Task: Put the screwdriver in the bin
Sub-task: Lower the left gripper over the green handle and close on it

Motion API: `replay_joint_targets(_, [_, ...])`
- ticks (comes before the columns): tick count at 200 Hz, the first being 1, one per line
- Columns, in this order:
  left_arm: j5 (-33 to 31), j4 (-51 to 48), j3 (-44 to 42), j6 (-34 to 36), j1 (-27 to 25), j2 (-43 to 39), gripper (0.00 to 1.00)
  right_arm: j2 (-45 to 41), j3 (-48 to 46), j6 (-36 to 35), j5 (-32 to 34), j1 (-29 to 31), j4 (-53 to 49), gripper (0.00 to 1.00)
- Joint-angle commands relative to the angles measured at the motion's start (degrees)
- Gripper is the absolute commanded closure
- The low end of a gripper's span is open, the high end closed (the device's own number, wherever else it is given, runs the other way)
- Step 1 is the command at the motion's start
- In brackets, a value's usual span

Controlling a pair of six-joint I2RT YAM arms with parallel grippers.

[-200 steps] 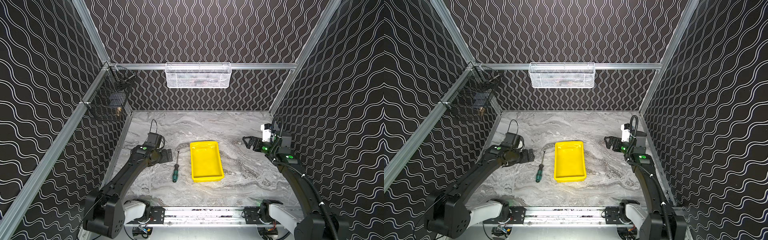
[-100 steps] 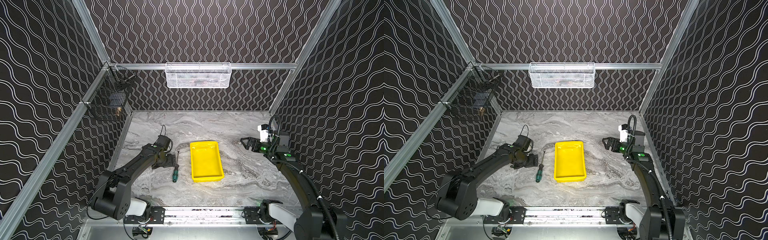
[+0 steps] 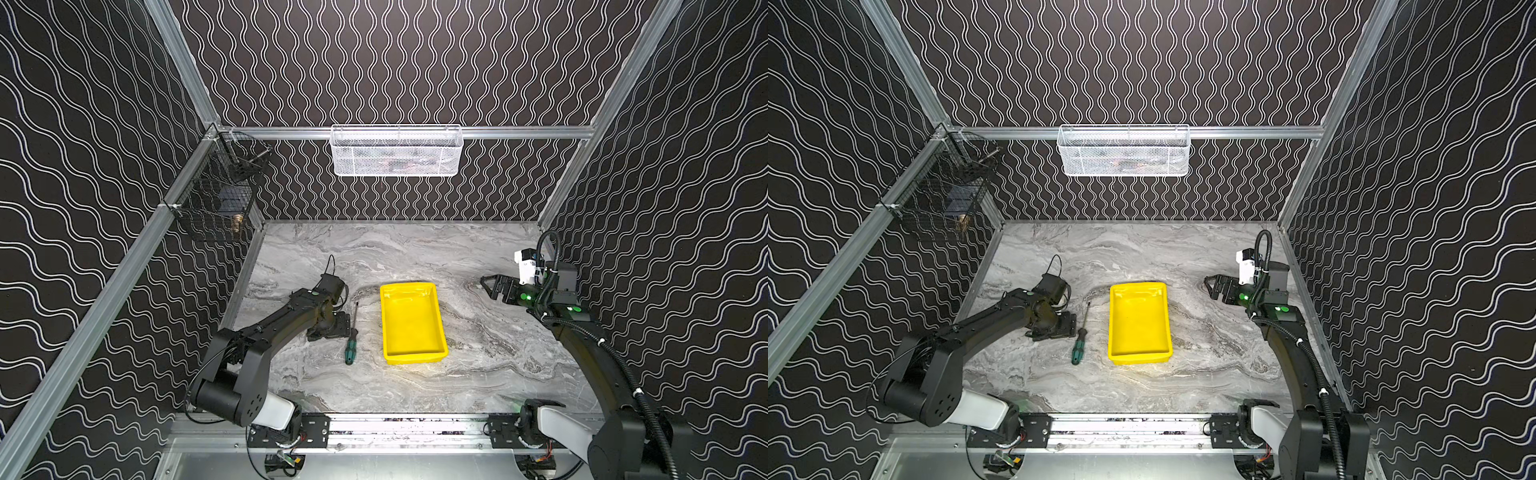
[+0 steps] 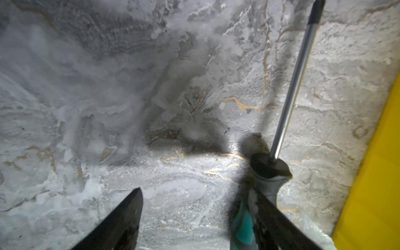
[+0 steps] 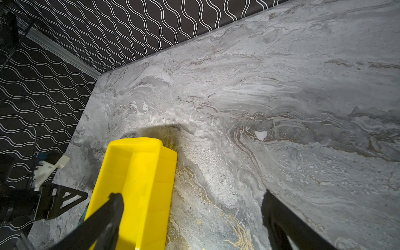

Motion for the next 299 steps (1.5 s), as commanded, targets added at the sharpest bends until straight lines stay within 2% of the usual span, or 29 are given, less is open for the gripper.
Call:
replay_joint_targets(1, [0.9, 0.1, 0.0, -0.6, -0.5, -0.1, 0.25, -0.1, -0.1, -0.7, -0.7, 0.0, 0.9, 0.01])
replay_joint_targets(57, [2.7, -2.9, 2.4, -2.3, -2.4, -4.0, 0.24, 0.0, -0.1, -0.7, -0.9, 0.0, 0.9, 0.01])
replay_joint_targets(103, [2.5, -5.0, 2.7, -2.7, -6.6, -2.9, 0.25, -0.4, -0.2, -0.7, -0.9, 0.0, 0.9, 0.01])
replay_joint_targets(156, [2.4, -2.3, -1.4, -4.5, -9.0, -1.4, 0.32, -0.5, -0.4, -0.7, -1.0, 0.0, 0.9, 0.0])
replay_joint_targets(233, [1.9, 0.5, -1.2, -4.0, -11.0, 4.3, 0.36, -0.5, -0.4, -0.6, -1.2, 0.0, 1.0, 0.01])
replay_joint_targets(299, [1.6, 2.7, -1.7, -4.1, -11.2, 6.0, 0.51, -0.1, -0.4, -0.7, -1.6, 0.0, 1.2, 0.01])
